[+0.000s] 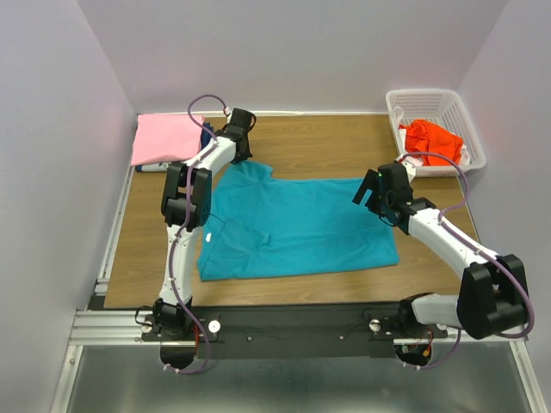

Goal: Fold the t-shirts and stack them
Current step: Fold the tshirt

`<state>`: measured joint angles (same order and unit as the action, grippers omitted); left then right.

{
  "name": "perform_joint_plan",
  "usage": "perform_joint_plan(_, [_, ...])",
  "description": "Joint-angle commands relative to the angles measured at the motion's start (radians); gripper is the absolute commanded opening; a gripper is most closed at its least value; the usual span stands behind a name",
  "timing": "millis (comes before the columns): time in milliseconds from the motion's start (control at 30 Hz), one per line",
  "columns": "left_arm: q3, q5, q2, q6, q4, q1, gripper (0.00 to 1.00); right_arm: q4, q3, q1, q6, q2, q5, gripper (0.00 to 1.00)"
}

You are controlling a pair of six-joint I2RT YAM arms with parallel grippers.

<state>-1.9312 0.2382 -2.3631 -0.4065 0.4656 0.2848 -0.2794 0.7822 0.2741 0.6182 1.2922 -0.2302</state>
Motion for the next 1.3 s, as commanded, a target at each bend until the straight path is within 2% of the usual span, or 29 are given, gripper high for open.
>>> perform_joint_plan(0, [0.044, -0.034, 0.088, 0.02, -0.036, 0.011, 0.0, -0.003, 0.031, 0.002, 0.015, 0.035, -0.102, 1.0])
perform_joint_plan(167, [0.187, -0.048, 0.214, 0.026, -0.122, 0.025, 0.0, -0.003, 0.167, 0.002, 0.018, 0.152, -0.214, 1.0])
perform_joint_plan(433, [0.396, -0.028, 0.369, 0.026, -0.252, 0.057, 0.0, -0.004, 0.408, -0.001, -0.035, 0.467, -0.379, 1.0])
perform_joint_plan(633, [0.492, -0.03, 0.45, 0.031, -0.303, 0.079, 0.0, -0.004, 0.547, -0.015, -0.058, 0.656, -0.37, 0.96])
perform_joint_plan(967, [0.644, 0.019, 0.591, 0.014, -0.346, 0.114, 0.0, -0.007, 0.597, -0.042, -0.089, 0.751, -0.432, 0.9])
perform_joint_plan(1267, [0.729, 0.043, 0.676, -0.002, -0.364, 0.14, 0.0, -0.01, 0.588, -0.042, -0.084, 0.757, -0.442, 0.76])
